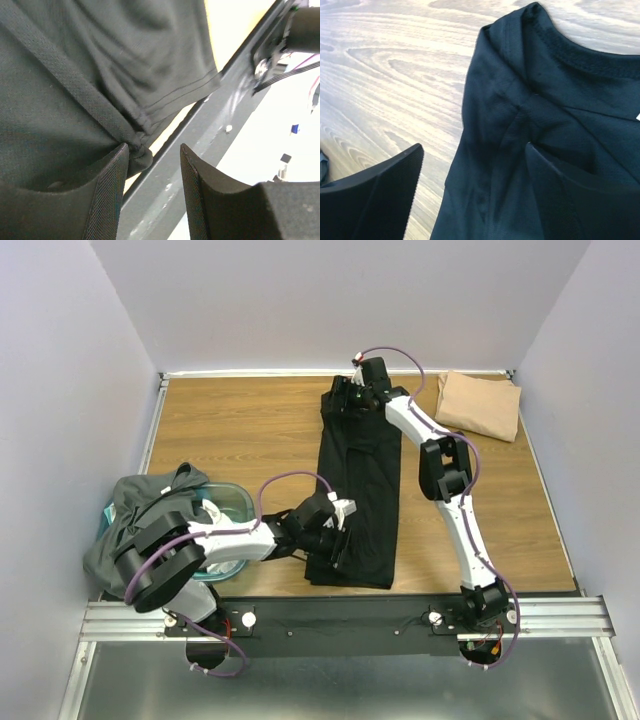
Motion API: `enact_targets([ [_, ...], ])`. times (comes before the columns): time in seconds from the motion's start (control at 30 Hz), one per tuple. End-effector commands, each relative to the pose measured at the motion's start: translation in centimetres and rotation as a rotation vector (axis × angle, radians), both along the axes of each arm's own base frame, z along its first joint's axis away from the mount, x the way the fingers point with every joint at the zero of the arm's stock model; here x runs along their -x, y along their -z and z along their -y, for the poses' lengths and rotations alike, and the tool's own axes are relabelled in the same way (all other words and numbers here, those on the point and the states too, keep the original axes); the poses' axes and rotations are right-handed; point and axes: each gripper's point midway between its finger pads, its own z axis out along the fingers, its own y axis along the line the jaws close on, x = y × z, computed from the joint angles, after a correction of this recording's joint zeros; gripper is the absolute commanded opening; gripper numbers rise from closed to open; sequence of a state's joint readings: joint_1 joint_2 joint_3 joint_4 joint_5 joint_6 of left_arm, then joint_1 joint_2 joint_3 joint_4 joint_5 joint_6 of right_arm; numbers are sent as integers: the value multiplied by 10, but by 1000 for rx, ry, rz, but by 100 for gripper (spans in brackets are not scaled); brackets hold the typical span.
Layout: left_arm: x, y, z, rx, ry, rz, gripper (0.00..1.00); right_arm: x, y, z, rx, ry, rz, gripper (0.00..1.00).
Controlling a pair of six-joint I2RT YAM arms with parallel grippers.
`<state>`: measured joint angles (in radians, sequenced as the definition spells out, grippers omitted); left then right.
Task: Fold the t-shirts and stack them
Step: Fold the tshirt
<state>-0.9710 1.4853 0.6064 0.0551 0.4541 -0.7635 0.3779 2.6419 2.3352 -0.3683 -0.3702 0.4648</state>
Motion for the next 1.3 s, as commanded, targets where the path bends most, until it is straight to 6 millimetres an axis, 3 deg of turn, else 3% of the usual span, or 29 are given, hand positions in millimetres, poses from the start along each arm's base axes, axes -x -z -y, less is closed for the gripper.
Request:
enact_targets([
  [0.0, -14, -41, 11, 68, -9, 102, 54, 22, 5, 10, 71, -25, -62, 92],
  [0.03, -15, -46, 12, 81, -10, 115, 54, 21, -19, 11, 75, -25, -17, 94],
  [0.1, -20, -55, 15, 98, -11, 148, 54, 27, -28, 16, 88, -25, -9, 94],
  [0.13, -20, -55, 15, 99, -7, 151, 54, 28, -54, 19, 88, -23, 34, 94],
  [0.2, -22, -52, 17, 92, 0, 155, 54, 35, -68, 24, 98, -20, 50, 94],
  [0.23, -23, -51, 18, 87, -1, 153, 54, 43, -58, 32, 131, -6, 27, 94],
  [0.27, -23, -46, 18, 74, 0, 149, 54, 48, -74, 37, 134, 6, 47, 94],
  [0.33, -26, -42, 18, 60, -5, 157, 54, 65, -57, 51, 183, 21, 2, 94],
  [0.37, -28, -38, 18, 48, -10, 156, 54, 70, -66, 54, 188, 27, 14, 94],
  [0.4, -28, -31, 15, 17, -18, 147, 54, 81, -50, 62, 219, 34, -23, 94],
  [0.63, -33, -10, 9, -58, -54, 136, 54, 100, -13, 76, 282, 51, -102, 94],
  [0.87, -31, 10, 13, -83, -6, 116, 54, 92, 21, 81, 326, 83, -144, 94],
  [1.1, -23, 13, 30, -1, 63, 85, 54, 84, 59, 73, 322, 78, -199, 94],
  [1.27, -20, 17, 36, 20, 89, 65, 54, 72, 69, 64, 292, 72, -205, 94],
])
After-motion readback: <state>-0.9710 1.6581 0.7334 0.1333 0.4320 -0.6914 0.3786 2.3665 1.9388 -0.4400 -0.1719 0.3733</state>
